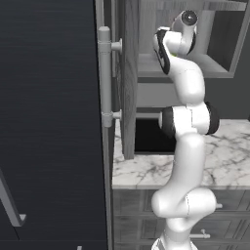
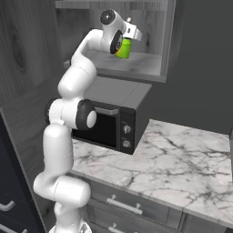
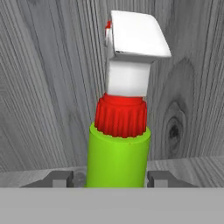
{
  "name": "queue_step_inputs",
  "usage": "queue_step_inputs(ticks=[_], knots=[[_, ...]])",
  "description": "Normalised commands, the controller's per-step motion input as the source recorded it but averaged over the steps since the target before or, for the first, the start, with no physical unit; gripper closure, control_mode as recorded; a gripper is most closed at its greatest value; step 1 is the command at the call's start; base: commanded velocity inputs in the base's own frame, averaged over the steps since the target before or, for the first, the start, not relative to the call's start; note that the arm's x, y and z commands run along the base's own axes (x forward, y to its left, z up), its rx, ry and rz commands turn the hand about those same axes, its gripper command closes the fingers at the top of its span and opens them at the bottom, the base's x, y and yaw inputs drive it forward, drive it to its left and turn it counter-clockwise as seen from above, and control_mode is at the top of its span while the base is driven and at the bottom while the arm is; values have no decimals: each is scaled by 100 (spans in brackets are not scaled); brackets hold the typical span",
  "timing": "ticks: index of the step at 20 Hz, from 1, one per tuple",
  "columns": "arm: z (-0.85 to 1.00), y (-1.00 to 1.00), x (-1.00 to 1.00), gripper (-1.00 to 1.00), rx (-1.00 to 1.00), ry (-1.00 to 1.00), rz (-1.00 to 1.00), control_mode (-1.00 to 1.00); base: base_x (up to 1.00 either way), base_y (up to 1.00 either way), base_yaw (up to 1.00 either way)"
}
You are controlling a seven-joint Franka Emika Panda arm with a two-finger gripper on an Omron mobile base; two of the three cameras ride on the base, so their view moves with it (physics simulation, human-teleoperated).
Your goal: Move the cutting board and knife to the sink. Then move spray from the cabinet to the counter.
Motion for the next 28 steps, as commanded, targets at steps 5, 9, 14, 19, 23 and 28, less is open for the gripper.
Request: queue_step_inputs(ticks=[5, 9, 14, 19, 23, 28], knots=[[1, 0, -22, 100, 3, -6, 0, -100, 0, 0, 0], [1, 0, -27, 100, 3, -8, 0, -100, 0, 0, 0], [1, 0, -31, 100, 3, -9, 0, -100, 0, 0, 0], [3, 0, -34, 100, 3, -6, 0, -100, 0, 0, 0], [5, 0, -35, 100, 2, -5, 0, -100, 0, 0, 0], [10, 0, -37, 100, 0, -3, 0, -100, 0, 0, 0]])
